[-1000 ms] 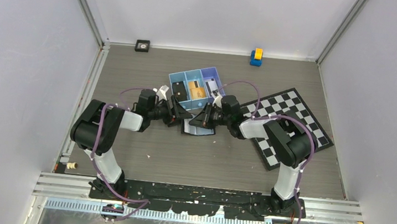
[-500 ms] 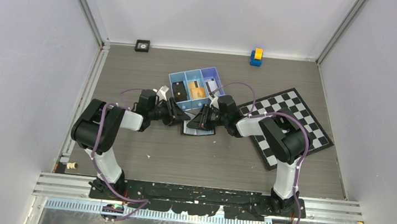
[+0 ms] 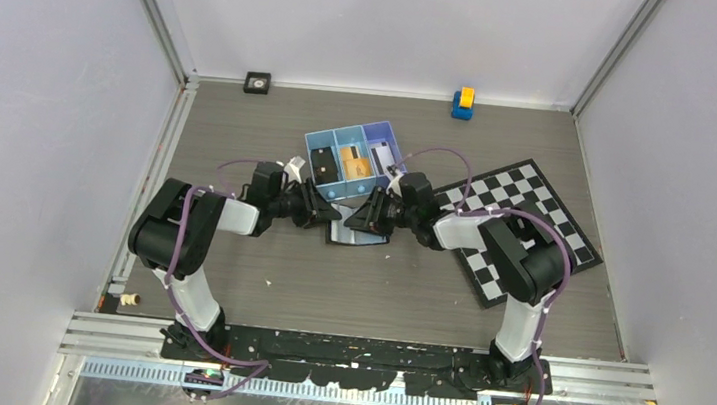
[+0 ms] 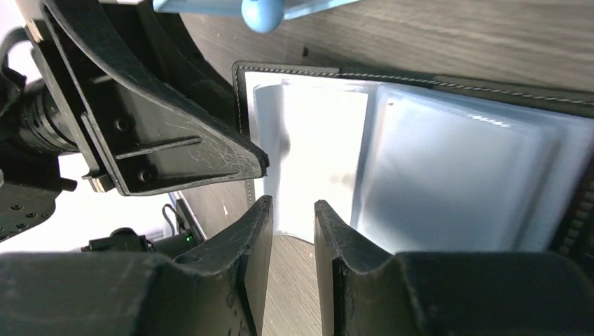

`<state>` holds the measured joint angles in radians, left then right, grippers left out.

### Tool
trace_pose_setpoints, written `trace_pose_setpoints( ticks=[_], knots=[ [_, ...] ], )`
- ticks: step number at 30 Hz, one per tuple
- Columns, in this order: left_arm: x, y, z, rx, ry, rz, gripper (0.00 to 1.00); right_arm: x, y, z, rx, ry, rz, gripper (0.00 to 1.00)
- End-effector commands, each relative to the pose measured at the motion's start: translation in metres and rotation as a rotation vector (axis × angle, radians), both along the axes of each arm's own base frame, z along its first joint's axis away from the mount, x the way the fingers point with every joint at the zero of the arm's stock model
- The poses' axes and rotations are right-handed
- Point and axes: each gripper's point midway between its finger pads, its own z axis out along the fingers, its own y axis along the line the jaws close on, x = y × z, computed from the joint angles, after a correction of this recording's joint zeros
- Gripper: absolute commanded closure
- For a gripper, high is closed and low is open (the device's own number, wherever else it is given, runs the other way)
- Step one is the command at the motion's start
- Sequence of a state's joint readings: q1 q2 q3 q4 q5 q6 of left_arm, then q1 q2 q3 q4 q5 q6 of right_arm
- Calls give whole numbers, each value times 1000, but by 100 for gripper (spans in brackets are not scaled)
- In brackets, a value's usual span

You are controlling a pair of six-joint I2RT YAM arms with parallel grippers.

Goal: Take the credit cards out of the card holder
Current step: Remove the credit card from the card holder.

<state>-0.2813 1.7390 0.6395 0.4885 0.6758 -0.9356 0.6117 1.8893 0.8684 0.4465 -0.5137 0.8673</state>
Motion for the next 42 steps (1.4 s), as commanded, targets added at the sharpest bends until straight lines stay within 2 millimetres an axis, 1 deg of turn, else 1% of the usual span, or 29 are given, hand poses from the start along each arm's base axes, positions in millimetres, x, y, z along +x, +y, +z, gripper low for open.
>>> trace_pose_setpoints(
  ticks=[1, 5, 9, 11, 14, 16, 17, 21, 25, 30, 36, 38, 42],
  knots=[
    [10, -2, 12, 7, -54, -7, 70, 20, -18, 16, 5, -52, -96, 66],
    [10, -1, 12, 9, -52, -7, 73, 24, -26, 18, -22, -64, -120, 66],
    [10, -2, 14, 8, -59, -9, 73, 29, -44, 23, -127, -110, -170, 64],
    [10, -1, 15, 13, -65, -10, 73, 31, -53, 22, -185, -128, -190, 63],
    [10, 1, 14, 33, -63, -11, 72, 33, -62, 18, -245, -135, -209, 60],
    [10, 1, 13, 43, -63, -12, 69, 34, -65, 14, -274, -125, -216, 59],
    [10, 2, 12, 49, -63, -12, 66, 33, -65, 13, -277, -118, -212, 58],
    [10, 2, 10, 55, -56, -11, 63, 32, -60, 6, -279, -88, -184, 58],
    [10, 3, 10, 57, -55, -11, 62, 30, -57, 0, -284, -65, -165, 58],
    [9, 0, 9, 56, -50, -20, 62, 23, -41, -3, -262, -50, -96, 58],
    [8, -5, 2, 61, -26, -42, 61, 15, -28, -19, -300, -12, -32, 58],
    [8, -6, 2, 62, -26, -44, 57, 13, -28, -23, -317, -2, -22, 59],
    [6, -6, 2, 84, -30, -49, 46, 9, -21, -26, -298, 17, 1, 59]
  ],
)
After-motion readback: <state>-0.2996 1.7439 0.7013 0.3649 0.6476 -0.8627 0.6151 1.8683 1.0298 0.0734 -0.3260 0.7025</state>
